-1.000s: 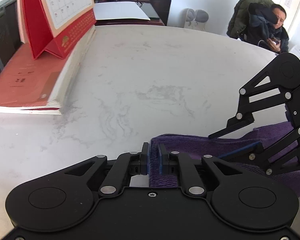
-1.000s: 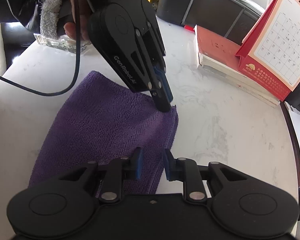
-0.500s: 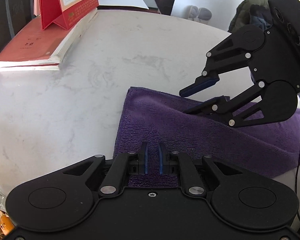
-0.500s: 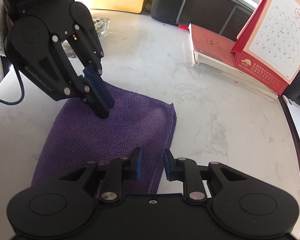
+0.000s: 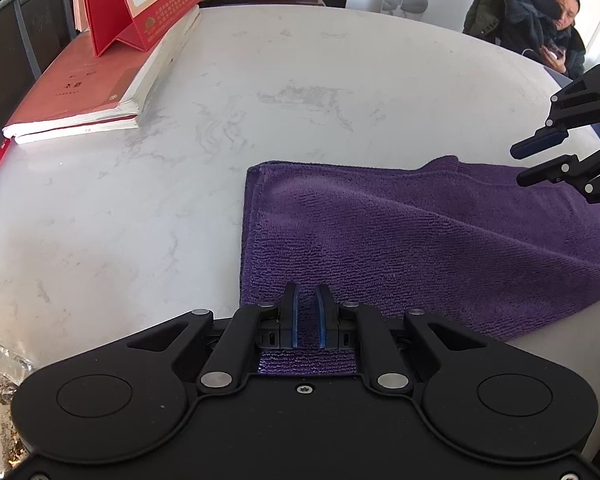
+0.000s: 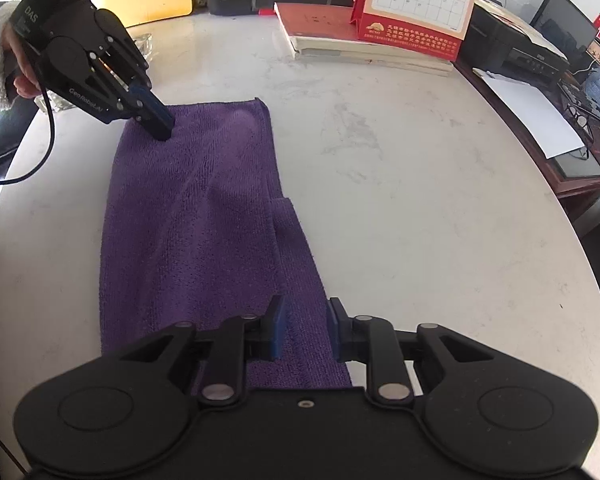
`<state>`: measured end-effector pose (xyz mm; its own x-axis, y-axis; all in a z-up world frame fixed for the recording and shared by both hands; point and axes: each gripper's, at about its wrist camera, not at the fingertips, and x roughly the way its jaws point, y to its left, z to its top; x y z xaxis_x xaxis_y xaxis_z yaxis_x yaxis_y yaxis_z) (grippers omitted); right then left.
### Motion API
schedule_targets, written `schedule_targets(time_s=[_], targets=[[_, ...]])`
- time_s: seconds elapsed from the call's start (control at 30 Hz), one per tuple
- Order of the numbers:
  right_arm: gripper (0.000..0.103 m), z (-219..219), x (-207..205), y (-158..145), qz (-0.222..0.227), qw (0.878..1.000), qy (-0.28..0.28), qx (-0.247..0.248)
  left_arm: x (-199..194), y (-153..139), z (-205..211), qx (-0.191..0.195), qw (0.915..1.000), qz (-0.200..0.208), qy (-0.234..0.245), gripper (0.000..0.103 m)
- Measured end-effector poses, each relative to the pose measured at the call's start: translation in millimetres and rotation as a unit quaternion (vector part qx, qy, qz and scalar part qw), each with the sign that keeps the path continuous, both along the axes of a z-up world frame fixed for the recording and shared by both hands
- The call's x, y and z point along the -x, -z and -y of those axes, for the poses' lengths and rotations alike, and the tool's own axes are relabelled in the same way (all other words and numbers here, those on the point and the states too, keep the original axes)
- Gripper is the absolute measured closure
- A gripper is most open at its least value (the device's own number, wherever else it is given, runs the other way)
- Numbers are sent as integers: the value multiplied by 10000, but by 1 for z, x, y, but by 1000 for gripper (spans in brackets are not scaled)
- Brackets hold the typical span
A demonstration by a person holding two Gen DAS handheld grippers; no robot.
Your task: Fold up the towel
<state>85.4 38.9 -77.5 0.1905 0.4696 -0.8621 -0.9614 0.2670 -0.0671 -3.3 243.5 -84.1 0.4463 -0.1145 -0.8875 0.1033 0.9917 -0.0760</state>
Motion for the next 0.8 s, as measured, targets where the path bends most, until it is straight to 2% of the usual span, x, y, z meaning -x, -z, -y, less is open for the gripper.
schedule_targets(time_s=[0.23, 0.37, 0.47, 0.53, 0.6, 0.8], targets=[[83, -35, -6, 11, -134, 9968, -777, -90, 8, -2, -3, -102, 9998, -108, -164, 93], [84, -49, -9, 16, -268, 9947, -990, -82, 8, -3, -4, -78, 9997, -95, -195, 93], [86, -53, -10, 17, -344, 9940, -1031, -96, 9, -3, -4, -78, 9998, -81, -182, 93], [95, -53, -9, 17, -357, 9934, -1087, -80, 9, -3, -5, -49, 9998, -67, -179, 93], [98, -53, -5, 16, -298, 9926, -1175, -41, 10, -3, -6, -21, 9998, -49, -169, 93], [99, -54, -3, 9, -53, 9938, -1111, -76, 11, -3, -6, 11, 9999, -5, -138, 93]])
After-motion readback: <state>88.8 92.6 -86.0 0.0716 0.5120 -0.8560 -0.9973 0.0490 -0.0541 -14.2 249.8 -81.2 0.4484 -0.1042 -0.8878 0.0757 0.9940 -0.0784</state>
